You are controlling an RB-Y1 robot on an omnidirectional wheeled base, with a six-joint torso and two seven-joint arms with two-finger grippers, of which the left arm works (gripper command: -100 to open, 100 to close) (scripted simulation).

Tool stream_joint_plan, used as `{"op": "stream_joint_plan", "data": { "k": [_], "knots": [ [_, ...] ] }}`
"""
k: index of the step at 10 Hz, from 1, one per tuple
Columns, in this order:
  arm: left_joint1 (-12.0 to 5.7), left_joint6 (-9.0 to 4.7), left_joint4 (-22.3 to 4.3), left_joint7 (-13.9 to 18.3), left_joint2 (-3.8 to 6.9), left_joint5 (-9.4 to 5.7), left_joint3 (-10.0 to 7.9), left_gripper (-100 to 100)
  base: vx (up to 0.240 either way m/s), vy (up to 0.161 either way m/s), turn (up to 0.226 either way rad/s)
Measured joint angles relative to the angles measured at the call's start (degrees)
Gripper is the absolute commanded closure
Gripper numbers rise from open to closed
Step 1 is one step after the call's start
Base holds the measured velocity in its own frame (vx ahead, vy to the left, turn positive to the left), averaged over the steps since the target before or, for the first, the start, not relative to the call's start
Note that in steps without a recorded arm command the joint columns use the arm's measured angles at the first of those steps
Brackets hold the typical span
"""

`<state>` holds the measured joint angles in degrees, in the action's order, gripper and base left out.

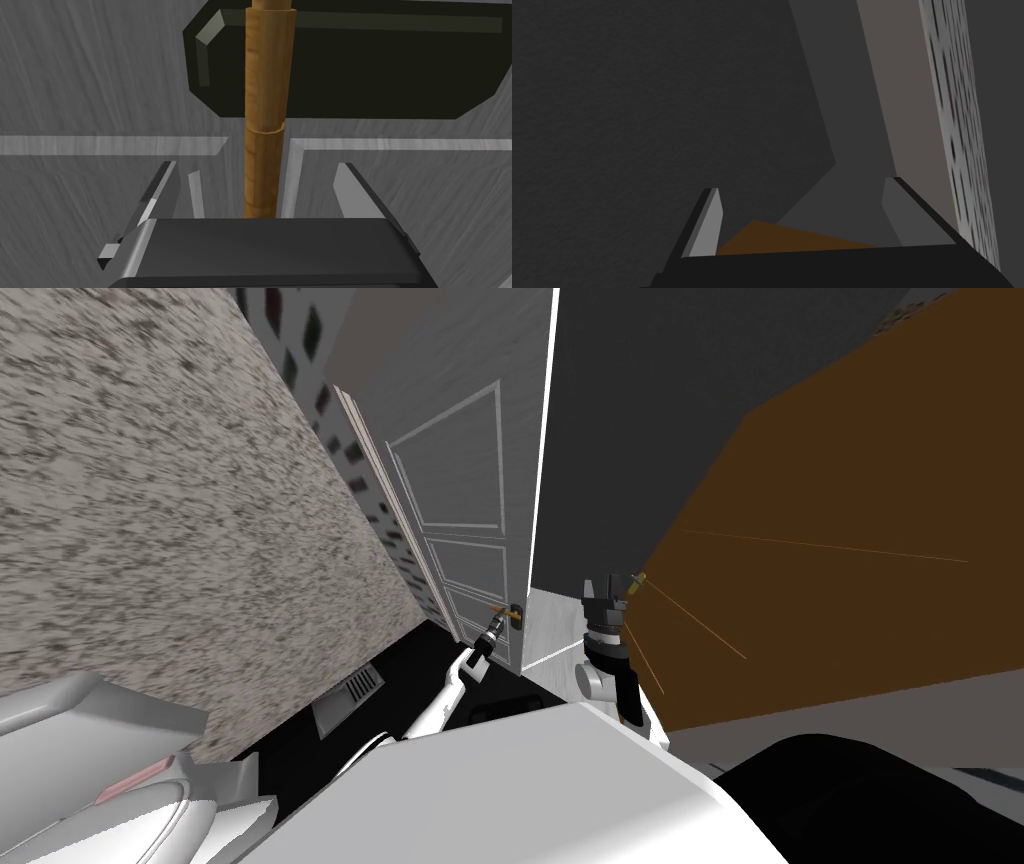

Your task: Push the door open

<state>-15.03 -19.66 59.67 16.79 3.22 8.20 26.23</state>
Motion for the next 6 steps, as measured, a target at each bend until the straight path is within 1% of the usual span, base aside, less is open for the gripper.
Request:
{"op": "stream_joint_plan", "data": {
  "k": [1, 2, 6],
  "knots": [
    [-0.14, -0.09, -0.29, -0.14, -0.29, -0.03, -0.21, -100, 0.074, -0.05, 0.002],
    [-0.18, -0.11, -0.32, -0.17, -0.33, -0.03, -0.23, 100, -0.006, 0.005, 0.004],
    [-0.51, -0.09, -0.14, -0.13, -0.4, -0.06, -0.32, 100, -0.007, 0.008, -0.009]
  ]
}}
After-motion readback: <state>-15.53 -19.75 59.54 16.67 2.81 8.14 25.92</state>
